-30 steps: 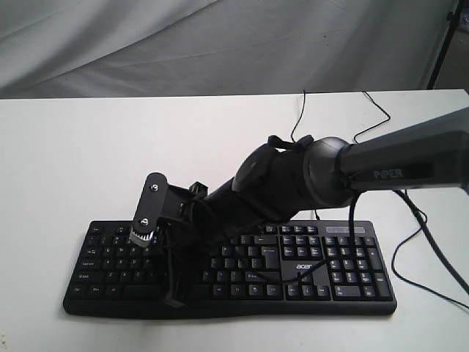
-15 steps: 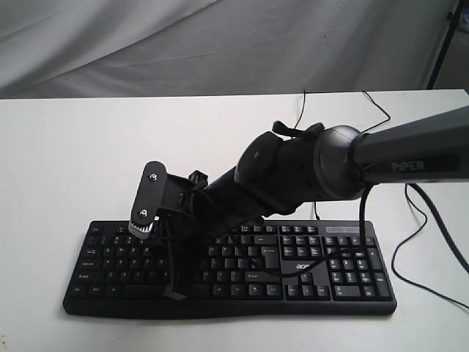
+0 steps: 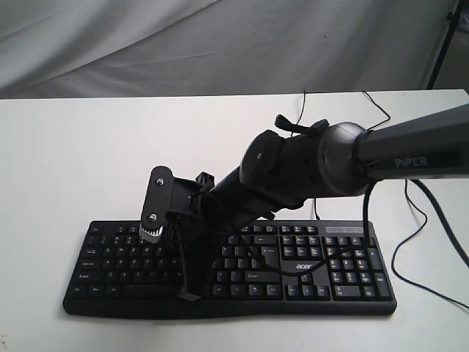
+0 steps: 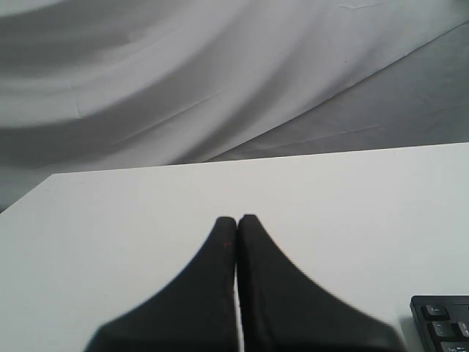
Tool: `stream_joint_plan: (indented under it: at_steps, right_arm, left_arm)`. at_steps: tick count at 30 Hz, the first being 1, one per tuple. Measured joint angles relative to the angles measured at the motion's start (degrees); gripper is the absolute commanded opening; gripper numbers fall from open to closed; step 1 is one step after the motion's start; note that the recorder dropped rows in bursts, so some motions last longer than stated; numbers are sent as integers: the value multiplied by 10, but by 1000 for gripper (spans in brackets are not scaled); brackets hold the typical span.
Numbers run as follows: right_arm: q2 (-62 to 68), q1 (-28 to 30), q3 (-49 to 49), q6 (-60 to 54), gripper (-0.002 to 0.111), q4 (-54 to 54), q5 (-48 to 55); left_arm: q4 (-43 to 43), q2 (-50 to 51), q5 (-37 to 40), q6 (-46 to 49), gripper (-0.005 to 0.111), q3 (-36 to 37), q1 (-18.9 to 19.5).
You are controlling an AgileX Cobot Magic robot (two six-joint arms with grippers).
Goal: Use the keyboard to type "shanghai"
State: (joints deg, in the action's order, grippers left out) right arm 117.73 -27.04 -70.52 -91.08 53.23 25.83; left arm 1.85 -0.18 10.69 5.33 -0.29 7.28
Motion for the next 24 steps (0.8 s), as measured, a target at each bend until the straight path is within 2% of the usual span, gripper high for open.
stream_joint_plan:
  at_steps: [24]
  right_arm:
    - [8,0,0,0,0,6,2]
  left_arm:
    - [0,0,0,0,1,0,0]
